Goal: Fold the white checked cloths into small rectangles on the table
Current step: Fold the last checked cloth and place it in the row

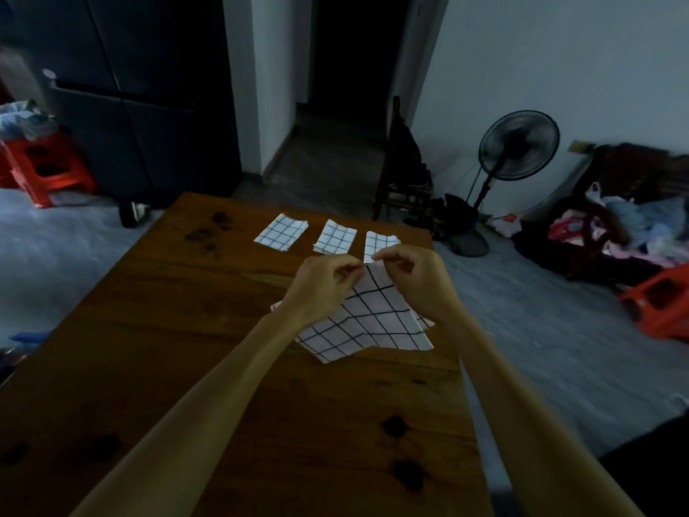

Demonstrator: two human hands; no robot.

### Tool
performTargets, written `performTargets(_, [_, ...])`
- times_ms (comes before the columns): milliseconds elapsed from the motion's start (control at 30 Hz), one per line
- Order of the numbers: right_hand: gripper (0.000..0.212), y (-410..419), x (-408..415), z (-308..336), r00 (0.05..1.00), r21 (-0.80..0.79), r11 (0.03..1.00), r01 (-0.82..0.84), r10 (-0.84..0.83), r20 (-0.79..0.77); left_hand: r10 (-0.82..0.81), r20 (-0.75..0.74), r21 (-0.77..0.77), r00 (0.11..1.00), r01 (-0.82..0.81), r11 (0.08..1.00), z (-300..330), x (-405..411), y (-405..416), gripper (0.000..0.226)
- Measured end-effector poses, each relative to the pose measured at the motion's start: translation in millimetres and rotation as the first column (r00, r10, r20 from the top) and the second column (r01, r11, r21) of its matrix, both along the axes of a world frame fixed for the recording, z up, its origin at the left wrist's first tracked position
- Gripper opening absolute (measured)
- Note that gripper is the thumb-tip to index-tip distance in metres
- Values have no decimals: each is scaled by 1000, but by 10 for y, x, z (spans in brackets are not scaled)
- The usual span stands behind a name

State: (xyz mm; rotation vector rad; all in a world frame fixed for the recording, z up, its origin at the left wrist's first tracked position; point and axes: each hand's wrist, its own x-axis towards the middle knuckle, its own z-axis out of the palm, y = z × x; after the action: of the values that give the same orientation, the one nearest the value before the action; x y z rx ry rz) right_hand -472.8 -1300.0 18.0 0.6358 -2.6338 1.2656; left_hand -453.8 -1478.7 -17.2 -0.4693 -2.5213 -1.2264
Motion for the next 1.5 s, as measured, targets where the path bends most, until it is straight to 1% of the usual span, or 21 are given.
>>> performTargets(100, [22,-18,12,5,1000,10,1000,21,-21,-5,20,-27,22,999,-20,1000,-26,-15,18,18])
performTargets(200, [20,-33,22,27,996,-53,997,51,-46,81,35,-82,18,996,-34,999,-59,-31,32,15])
performTargets(233, [20,-47,26,38,995,-38,998,42,-38,97,38,-100,20,994,-36,999,-65,-33,38,15])
performTargets(333, [14,-79,-11,39,999,70,997,36,-38,28,54,-118,42,992,-49,998,-61,-42,53,15])
performTargets(433, [7,-96,-56,47,997,35,996,77,-77,5,68,-103,52,992,-63,997,-56,-23,30,18])
performTargets(533, [7,-45,-96,69,992,-22,992,127,-127,-1,102,-60,55,993,-98,994,-122,14,-78,16])
performTargets(633, [7,37,-151,54,984,-72,982,175,-176,-14,120,-22,20,992,-120,993,-227,67,-214,16])
performTargets(733, [8,69,-173,-5,979,-56,978,201,-202,-24,143,-17,-26,990,-143,989,-278,80,-278,18])
performTargets(767, [7,66,-163,-22,977,-40,977,210,-212,-39,146,-20,-48,989,-147,988,-278,68,-274,19])
performTargets(800, [9,60,-151,-30,972,-5,976,218,-217,-92,148,-28,-71,989,-149,986,-275,54,-264,19])
performTargets(833, [17,39,-144,-32,964,68,973,218,-204,-169,148,-38,-93,988,-151,984,-267,36,-250,19])
performTargets(867, [26,10,-130,-26,960,181,963,199,-154,-233,149,-46,-117,988,-154,981,-256,20,-233,19])
performTargets(900, [34,-39,-112,-4,962,320,934,159,-74,-261,151,-58,-137,987,-157,978,-239,4,-212,18])
performTargets(933, [36,-98,-95,19,965,457,882,110,15,-261,150,-66,-152,987,-158,976,-224,-15,-194,18])
performTargets(967, [32,-161,-85,32,962,567,821,75,91,-259,144,-76,-162,987,-155,975,-207,-30,-179,17])
performTargets(1000, [25,-212,-88,36,955,635,770,61,140,-261,138,-83,-178,987,-151,972,-193,-44,-171,17])
performTargets(1033, [19,-246,-97,42,951,668,742,60,160,-263,133,-92,-200,987,-149,968,-180,-50,-167,17])
performTargets(1100, [17,-260,-126,46,956,666,743,66,145,-257,139,-107,-236,985,-161,958,-158,-52,-175,19])
performTargets(1233, [25,-209,-186,44,972,621,783,34,118,-203,133,-137,-277,982,-167,946,-147,-45,-239,19])
performTargets(1500, [19,34,-261,-21,951,527,833,165,6,-308,246,11,-373,969,-225,900,-338,-45,-610,18])
